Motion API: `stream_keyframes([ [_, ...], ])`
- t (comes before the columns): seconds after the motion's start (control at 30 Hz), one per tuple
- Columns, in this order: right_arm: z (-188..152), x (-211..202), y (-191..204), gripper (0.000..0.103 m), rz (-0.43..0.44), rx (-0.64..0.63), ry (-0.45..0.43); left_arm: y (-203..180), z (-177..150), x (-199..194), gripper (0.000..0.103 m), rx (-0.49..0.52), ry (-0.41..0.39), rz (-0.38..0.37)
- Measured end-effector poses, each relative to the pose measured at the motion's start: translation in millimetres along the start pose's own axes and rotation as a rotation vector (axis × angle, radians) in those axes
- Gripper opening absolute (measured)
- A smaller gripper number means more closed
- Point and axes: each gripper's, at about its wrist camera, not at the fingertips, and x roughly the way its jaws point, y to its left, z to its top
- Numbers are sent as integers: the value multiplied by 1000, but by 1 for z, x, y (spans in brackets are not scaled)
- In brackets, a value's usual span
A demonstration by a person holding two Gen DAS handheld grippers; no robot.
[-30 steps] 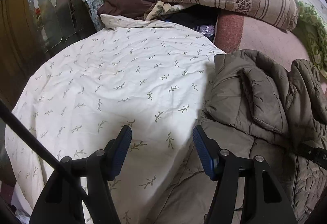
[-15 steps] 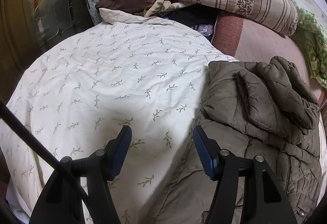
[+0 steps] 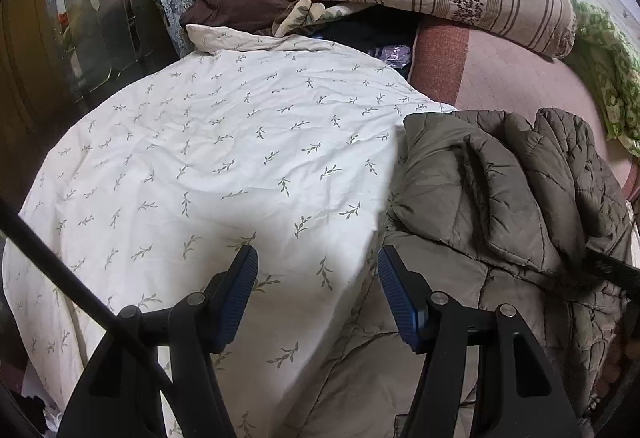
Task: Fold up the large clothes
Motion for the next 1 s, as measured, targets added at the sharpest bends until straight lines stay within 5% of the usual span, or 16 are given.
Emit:
stream_keyframes([
  [0.2,-33,-75,-36,59,161,29,-46,-8,-23,-30,61,-14,-94,-1],
  [0.27,-57,-96,-54,60,205,18,-44,-13,-41,-51,61,13,-140,56],
  [0.53,-154,-157,-132,65,397,124,-29,-15,-85,-142,61,17,-104,81],
  [0.77,-198,-211,-133,68,635,118,-66,-26,-85,-232,67,5,-192,82],
  [0.87,-209,-238,-133,75,636,95,-158,-39,-90,-252,70,37,-231,90],
  [1.0,-220,-250,-148,76,468,112,-253,-59,-102,-258,70,100,-221,92],
])
